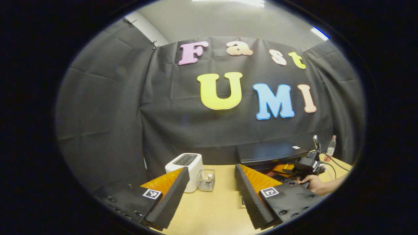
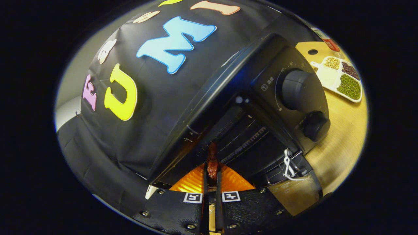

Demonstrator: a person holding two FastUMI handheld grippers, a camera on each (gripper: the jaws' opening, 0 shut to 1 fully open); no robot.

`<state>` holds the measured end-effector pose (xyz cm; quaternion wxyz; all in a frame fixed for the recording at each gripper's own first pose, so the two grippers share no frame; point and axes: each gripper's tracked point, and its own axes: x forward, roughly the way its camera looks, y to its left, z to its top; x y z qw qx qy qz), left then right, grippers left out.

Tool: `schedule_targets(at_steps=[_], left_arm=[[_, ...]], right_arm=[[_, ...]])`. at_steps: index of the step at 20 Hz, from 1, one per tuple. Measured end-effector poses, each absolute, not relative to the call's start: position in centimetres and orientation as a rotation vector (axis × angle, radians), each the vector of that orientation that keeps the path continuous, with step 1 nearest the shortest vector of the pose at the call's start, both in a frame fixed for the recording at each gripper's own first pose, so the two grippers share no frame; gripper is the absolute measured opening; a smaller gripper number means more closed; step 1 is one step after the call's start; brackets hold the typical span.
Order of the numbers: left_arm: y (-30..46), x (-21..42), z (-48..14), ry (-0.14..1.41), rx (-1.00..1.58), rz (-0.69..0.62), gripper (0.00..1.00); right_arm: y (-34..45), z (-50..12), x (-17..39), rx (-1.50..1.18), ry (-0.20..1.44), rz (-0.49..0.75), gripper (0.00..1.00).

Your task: Open the electric oven with the left hand, put the food in, and close the electric oven.

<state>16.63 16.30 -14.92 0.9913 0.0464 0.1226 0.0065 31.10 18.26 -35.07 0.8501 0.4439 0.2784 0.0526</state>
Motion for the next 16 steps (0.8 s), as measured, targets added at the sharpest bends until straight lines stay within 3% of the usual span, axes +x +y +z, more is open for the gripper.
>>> schedule_targets(at_steps=[6,7,8,9,10,11,16], left_arm=[[15.8,16.0,-14.9,0.245,0.097,0.009,0.94],[15.7,15.9,-14.9,0.245,0.098,0.009,0.94],[15.6,15.7,-14.9,0.244,0.098,0.009,0.94],[15.4,15.7,-14.7,0.242,0.098,0.009,0.94],[15.3,15.6,-14.6,0.241,0.098,0.01,0.94],[15.1,15.5,-14.5,0.24,0.096,0.01,0.94],[12.9,14.8,-14.5,0.231,0.083,-0.012,0.94]], right_arm=[[16.8,-36.3,31.1,0.755,0.565,0.055,0.26],[16.4,-36.0,31.0,0.736,0.559,0.053,0.39],[16.2,-35.7,31.0,0.719,0.552,0.053,0.59],[16.0,-35.5,31.0,0.702,0.545,0.052,0.68],[15.2,-35.2,30.7,0.672,0.542,0.039,0.69],[14.5,-34.8,30.6,0.636,0.529,0.028,0.99],[12.9,-31.9,28.7,0.506,0.492,0.06,0.98]])
